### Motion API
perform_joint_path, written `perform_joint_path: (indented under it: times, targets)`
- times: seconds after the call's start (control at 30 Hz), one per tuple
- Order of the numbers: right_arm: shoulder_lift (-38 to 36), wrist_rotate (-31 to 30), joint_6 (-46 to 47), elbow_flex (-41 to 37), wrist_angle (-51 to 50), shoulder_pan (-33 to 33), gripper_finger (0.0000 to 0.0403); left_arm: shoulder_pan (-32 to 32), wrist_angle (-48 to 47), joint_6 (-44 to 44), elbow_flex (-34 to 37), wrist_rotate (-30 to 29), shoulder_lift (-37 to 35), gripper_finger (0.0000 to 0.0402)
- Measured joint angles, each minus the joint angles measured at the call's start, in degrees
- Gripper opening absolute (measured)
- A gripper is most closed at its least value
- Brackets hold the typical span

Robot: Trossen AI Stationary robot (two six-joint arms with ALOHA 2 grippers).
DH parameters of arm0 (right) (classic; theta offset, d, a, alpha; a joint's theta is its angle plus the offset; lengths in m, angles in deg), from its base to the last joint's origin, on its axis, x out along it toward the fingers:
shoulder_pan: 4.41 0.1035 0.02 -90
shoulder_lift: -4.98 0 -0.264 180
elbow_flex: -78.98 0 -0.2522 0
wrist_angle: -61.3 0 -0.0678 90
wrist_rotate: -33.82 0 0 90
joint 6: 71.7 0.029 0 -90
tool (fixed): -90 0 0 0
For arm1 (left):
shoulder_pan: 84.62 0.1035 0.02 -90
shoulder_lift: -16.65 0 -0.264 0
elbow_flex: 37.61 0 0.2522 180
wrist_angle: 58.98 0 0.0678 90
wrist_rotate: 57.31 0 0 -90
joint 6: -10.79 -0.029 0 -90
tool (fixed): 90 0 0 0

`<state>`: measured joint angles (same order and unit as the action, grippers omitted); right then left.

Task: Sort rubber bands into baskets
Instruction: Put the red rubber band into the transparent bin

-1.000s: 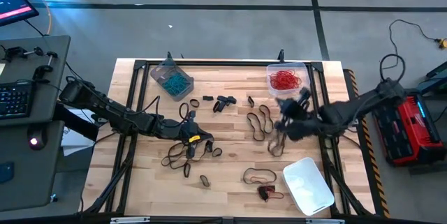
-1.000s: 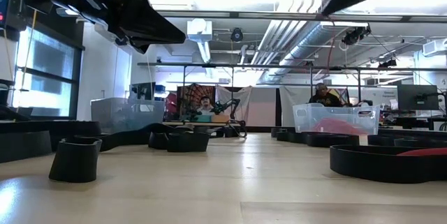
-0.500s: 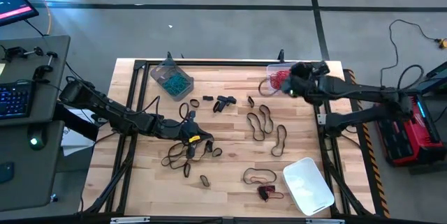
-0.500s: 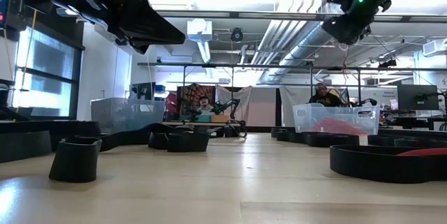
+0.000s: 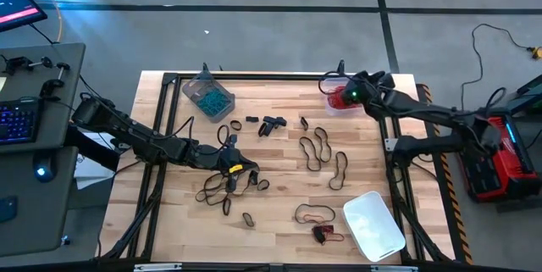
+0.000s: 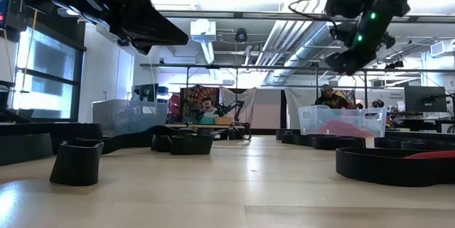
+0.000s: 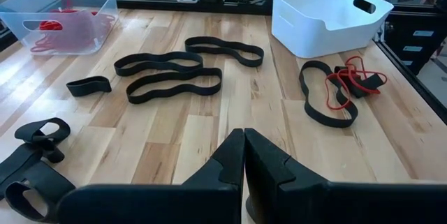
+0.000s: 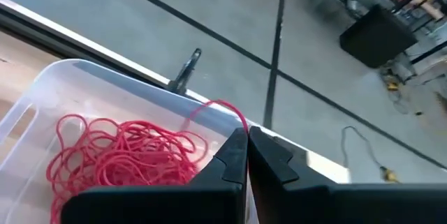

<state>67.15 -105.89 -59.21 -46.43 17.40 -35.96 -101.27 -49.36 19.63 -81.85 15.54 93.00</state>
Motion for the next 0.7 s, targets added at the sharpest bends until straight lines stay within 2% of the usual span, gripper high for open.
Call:
perform_joint_path:
  times: [0.2,0.33,0.4,0.5,0.7]
  targets:
    - [0.0,6.5,-1.2,-5.7,10.5,-4.8,0.0000,0.0,0.0,0.0,0.0,0.0,0.0,0.0003]
    - [0.1,12.2,-1.0,-7.1,11.9,-6.8,0.0002,0.0,0.0,0.0,0.0,0.0,0.0,0.0003]
    - [0.3,12.8,-1.0,-7.1,11.9,-7.0,0.0010,0.0,0.0,0.0,0.0,0.0,0.0,0.0003]
    - [0.4,12.9,-1.5,-7.0,11.9,-7.0,0.0039,0.0,0.0,0.0,0.0,0.0,0.0,0.0003]
    - [0.4,13.3,-0.6,-6.9,12.0,-7.0,0.0129,0.0,0.0,0.1,0.0,0.0,0.0,0.0003]
